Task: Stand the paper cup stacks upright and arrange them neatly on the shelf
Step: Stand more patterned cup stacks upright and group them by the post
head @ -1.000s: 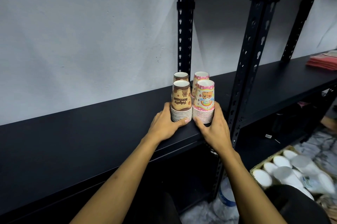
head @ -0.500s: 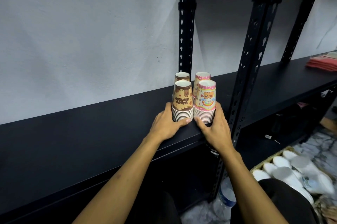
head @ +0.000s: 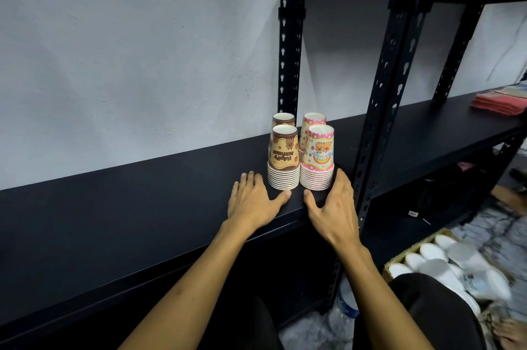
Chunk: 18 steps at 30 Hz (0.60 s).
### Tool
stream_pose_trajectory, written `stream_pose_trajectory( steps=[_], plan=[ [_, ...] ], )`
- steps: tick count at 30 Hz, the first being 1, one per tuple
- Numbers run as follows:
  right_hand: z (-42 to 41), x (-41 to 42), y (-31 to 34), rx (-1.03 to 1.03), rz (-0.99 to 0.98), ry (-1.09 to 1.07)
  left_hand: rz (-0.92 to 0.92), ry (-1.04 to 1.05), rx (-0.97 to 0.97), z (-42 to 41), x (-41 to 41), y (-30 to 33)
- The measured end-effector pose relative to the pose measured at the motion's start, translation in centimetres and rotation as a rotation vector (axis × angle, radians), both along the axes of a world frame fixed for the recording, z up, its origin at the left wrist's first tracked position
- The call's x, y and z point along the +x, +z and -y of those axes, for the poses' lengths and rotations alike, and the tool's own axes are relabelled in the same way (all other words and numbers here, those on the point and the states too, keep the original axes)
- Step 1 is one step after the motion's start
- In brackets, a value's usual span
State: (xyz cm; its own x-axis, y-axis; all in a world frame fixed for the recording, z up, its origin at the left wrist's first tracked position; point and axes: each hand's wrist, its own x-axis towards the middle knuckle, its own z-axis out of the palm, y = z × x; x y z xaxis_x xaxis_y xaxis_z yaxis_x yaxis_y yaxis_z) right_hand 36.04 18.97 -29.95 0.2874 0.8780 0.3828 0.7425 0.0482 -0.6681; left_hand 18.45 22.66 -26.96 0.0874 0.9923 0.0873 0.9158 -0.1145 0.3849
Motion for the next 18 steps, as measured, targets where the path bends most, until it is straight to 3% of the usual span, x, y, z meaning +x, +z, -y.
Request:
stream_pose_trajectory(
  steps=[8,14,18],
  plan=[
    [2.3,-1.2,-1.8,0.034,0.038,-0.085,-0.079,-0.062,0.016,3.2,-1.8,-0.5],
    [3.3,-3.6,-1.9,0.106,0.133,-0.105,0.078,-0.191,-0.033,5.4,-6.3,0.4],
    [3.6,-5.9,-1.7,0.118,0.176,-0.052,0.121,-0.095,-0.002,6.4,-12.7,0.7]
  ],
)
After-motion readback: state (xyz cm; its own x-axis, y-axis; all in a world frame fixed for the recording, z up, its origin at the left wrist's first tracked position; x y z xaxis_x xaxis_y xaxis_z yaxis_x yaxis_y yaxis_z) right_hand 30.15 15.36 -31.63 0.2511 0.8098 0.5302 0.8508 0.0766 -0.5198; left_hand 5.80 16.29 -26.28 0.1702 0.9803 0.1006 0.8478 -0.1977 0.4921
